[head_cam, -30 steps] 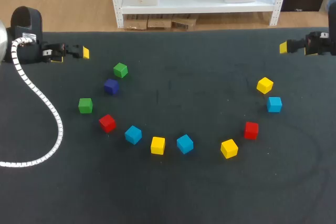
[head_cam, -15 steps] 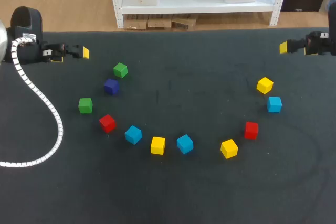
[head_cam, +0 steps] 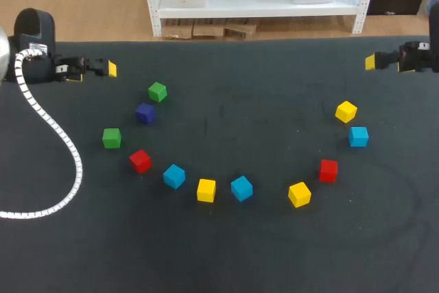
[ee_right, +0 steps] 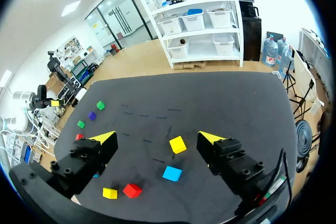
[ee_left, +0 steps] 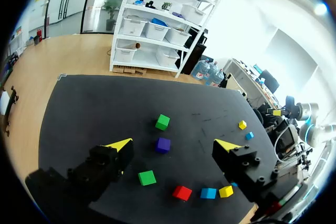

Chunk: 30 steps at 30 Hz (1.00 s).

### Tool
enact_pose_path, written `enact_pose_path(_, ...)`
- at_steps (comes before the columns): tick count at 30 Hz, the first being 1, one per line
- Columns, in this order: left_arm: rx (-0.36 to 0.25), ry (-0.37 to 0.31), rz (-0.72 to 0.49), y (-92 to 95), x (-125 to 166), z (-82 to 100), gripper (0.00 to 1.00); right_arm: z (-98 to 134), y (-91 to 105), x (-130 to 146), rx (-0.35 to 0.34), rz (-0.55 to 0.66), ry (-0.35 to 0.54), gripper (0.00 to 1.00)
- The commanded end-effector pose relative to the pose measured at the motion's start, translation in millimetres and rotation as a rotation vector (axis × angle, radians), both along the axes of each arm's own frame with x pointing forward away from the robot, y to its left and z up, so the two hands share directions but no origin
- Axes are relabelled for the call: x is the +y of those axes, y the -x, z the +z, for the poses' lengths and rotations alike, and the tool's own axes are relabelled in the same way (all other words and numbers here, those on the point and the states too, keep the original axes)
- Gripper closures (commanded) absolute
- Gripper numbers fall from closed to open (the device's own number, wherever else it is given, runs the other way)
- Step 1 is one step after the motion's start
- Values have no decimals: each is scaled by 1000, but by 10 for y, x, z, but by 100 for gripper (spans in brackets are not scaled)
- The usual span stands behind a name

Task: Place the blue cubes, place green cubes on the blue cubes, place the yellow cubes on the green cubes, then place the red cubes on the yellow cubes, and place purple cube on the red cubes.

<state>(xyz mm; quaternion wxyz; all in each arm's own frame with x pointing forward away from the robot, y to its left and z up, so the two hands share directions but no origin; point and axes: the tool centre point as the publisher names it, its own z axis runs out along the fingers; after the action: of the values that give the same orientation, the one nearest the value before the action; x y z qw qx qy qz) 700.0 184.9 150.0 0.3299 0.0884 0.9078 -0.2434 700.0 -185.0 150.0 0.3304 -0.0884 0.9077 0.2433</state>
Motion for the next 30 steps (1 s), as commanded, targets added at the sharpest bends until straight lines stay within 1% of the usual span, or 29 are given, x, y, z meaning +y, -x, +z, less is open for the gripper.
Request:
enact_pose_path(1,0,0,0,0,0,0,0,0,0,0,0,0,0,0)
enact_pose_path(9,0,0,0,0,0,0,0,93,30,48,-15,32,-6,0)
enact_pose_path(16,0,0,0,0,0,0,0,321,81,51,-43,63,9,0)
enact_pose_path(21,0,0,0,0,0,0,0,507,122,20,-74,79,58,0)
enact_pose_path(24,0,0,0,0,0,0,0,620,130,2,-91,106,108,0)
enact_pose_path(30,0,0,0,0,0,0,0,833,134,-92,-95,161,212,0)
